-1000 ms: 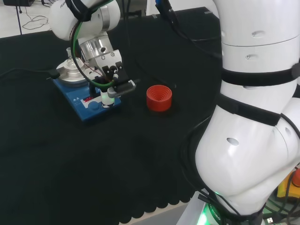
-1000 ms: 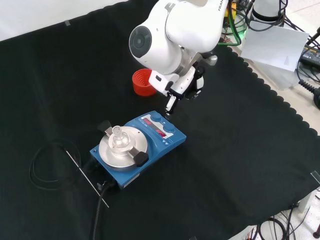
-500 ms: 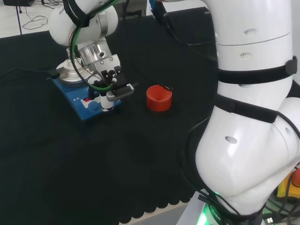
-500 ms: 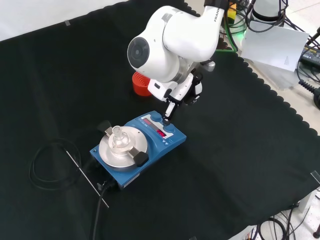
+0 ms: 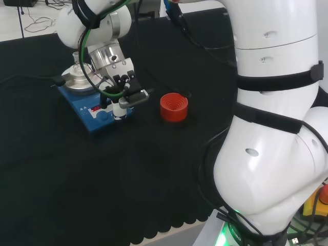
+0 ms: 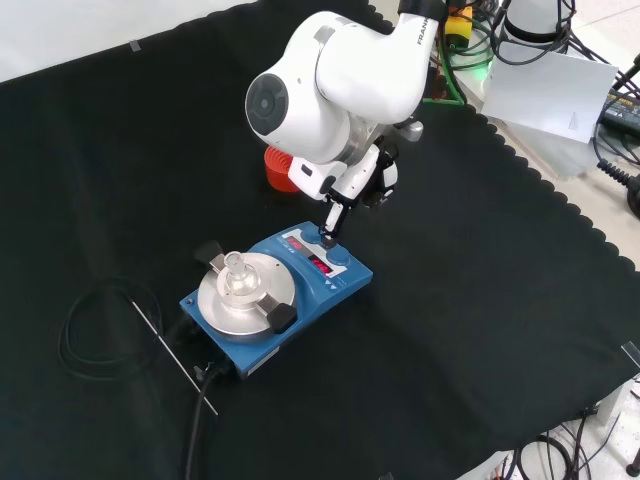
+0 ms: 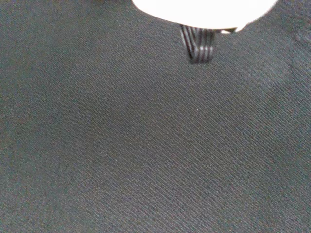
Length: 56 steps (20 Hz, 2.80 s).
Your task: Turn on the heater.
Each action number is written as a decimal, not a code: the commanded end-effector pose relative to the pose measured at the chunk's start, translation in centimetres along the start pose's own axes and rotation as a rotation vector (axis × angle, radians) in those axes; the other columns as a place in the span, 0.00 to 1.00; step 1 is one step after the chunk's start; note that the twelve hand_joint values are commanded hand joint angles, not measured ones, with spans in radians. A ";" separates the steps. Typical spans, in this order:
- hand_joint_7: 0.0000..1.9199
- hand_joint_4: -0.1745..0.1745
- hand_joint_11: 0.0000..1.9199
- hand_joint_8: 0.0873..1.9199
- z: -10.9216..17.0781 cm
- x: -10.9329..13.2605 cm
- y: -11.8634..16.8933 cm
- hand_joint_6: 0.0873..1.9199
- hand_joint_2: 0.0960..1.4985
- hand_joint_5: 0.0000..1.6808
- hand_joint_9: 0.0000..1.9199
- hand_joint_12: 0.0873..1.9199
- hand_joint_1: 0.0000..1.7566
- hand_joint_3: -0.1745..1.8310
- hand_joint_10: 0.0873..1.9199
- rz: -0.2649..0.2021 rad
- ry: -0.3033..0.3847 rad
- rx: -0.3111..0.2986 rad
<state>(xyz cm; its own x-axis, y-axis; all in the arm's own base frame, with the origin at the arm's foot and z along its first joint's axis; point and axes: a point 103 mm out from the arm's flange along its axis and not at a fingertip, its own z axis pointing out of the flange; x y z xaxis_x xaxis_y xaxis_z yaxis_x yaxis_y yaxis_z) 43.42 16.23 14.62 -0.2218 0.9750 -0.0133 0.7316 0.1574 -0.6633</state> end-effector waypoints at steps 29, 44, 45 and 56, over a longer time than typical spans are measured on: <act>0.79 0.40 0.53 0.98 -0.1 0.9 -0.1 0.19 0.39 0.21 0.80 0.76 0.83 0.67 0.89 -0.012 -0.011 0.047; 0.80 0.40 0.53 0.98 0.1 1.0 0.7 0.20 0.38 0.20 0.80 0.76 0.83 0.68 0.89 -0.009 -0.016 0.060; 0.80 0.40 0.53 0.98 0.2 0.9 0.8 0.20 0.38 0.20 0.80 0.76 0.84 0.68 0.89 -0.009 -0.016 0.060; 0.80 0.40 0.53 0.98 0.6 0.8 0.8 0.20 0.38 0.20 0.80 0.76 0.84 0.68 0.89 -0.004 -0.019 0.072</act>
<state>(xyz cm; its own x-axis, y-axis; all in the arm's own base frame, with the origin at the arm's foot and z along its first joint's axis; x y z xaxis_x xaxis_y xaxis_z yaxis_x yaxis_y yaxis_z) 43.58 17.09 13.77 -0.2378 0.9711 -0.0221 0.6857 0.1517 -0.7119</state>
